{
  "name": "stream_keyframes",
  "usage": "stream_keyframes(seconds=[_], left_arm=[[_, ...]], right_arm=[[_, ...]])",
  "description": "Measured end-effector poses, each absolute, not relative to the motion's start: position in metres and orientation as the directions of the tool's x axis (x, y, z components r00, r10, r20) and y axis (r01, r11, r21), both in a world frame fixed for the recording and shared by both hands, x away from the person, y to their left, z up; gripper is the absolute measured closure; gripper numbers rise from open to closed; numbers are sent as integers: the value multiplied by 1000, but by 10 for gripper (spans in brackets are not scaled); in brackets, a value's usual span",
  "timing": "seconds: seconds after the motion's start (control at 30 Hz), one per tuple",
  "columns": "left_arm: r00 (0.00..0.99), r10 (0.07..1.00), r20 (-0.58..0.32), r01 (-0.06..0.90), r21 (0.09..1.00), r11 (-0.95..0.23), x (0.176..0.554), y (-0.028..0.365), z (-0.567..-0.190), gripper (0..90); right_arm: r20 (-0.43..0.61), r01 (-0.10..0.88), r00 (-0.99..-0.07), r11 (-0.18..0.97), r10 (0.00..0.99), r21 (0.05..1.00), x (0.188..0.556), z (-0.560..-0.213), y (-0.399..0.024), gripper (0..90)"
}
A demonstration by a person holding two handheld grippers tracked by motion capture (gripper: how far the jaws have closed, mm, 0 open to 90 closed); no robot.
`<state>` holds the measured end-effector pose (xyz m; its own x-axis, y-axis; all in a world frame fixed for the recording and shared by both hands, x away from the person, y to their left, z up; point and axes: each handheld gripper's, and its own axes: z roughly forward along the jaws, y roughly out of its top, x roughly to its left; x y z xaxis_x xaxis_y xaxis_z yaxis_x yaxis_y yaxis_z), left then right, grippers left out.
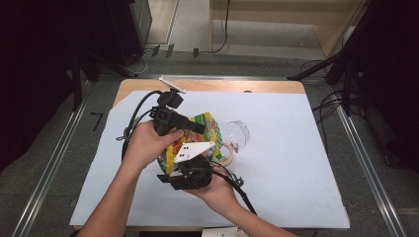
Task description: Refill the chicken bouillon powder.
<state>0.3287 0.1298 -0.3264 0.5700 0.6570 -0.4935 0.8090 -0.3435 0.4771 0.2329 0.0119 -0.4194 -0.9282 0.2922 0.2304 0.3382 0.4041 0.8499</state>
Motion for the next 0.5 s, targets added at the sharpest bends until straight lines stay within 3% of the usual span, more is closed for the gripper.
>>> stream_keyframes(seconds=[0.5], left_arm=[[568,656,-497,811,473,-344,328,129,-327,681]], right_arm=[[225,335,-929,410,293,849,230,-417,10,643]])
